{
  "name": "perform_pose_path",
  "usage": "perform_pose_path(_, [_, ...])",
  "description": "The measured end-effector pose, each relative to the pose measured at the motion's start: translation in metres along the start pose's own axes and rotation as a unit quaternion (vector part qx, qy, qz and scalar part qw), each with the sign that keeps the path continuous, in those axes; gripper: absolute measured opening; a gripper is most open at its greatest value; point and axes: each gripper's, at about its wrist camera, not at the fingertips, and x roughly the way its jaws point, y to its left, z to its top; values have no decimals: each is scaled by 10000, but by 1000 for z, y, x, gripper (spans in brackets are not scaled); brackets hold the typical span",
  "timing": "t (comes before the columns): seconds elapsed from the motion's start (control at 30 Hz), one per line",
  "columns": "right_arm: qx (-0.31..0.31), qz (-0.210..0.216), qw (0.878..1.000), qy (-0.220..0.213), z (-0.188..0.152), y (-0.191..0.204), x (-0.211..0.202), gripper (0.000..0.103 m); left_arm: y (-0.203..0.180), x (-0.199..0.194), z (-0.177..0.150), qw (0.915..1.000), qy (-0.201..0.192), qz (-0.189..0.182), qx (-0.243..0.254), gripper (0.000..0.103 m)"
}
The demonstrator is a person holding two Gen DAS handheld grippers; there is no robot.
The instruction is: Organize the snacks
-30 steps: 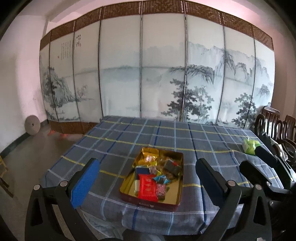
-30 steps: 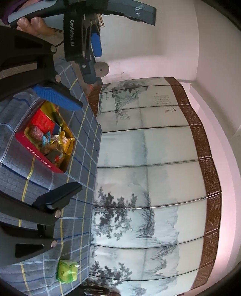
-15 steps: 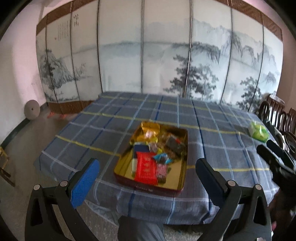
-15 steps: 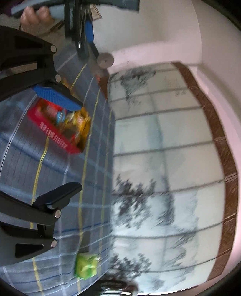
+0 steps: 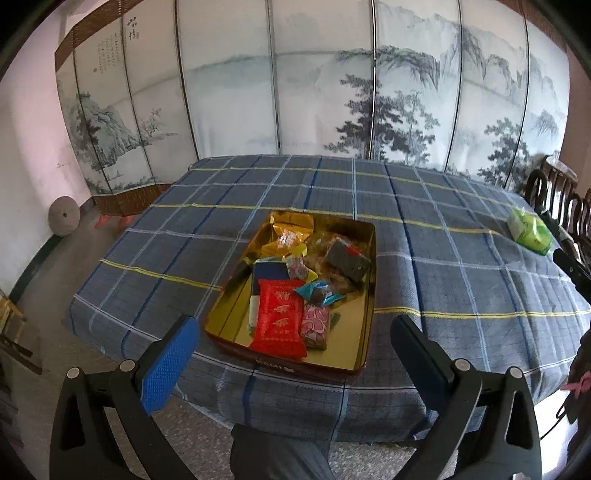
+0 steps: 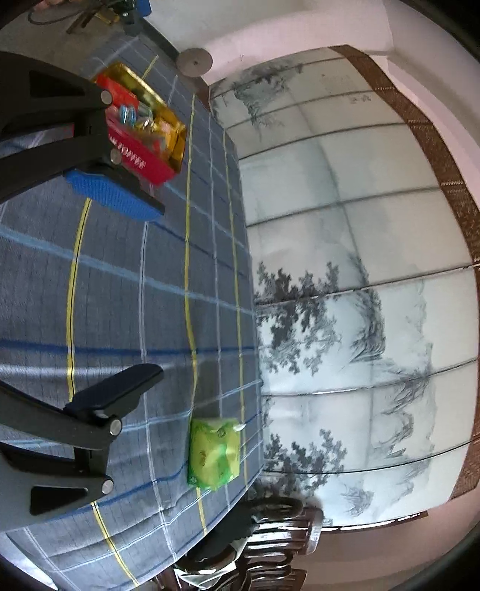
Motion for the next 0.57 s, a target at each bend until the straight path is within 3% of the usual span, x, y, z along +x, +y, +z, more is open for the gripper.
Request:
perform_pose_path(0.07, [63,-31,9998,175,-1,-14,15,82,-1,7,0,10000,80,-25,5,103])
perform_pose_path(0.17, [161,-163,9961,851,-5,-44,55,82,-2,17,2,9998,171,-29,1,103])
perform_pose_path(0.23, [176,-290,9917,1243,-9,-64,82,82,-3,20,2,9997,70,218,9,103])
perform_pose_path(0.3, [216,-474,9824,1796,-14,-87,115,82,-3,24,3,9993,52,359,7,103])
perform_pose_path(0.4, [381,-564,9717,2261,-17,-115,149,82,1,30,4,9994,175,271,-89,103])
perform_pose_path(0.57, [124,-779,9697,2314,-6,-137,189,85,-1,39,7,9979,366,537,24,103])
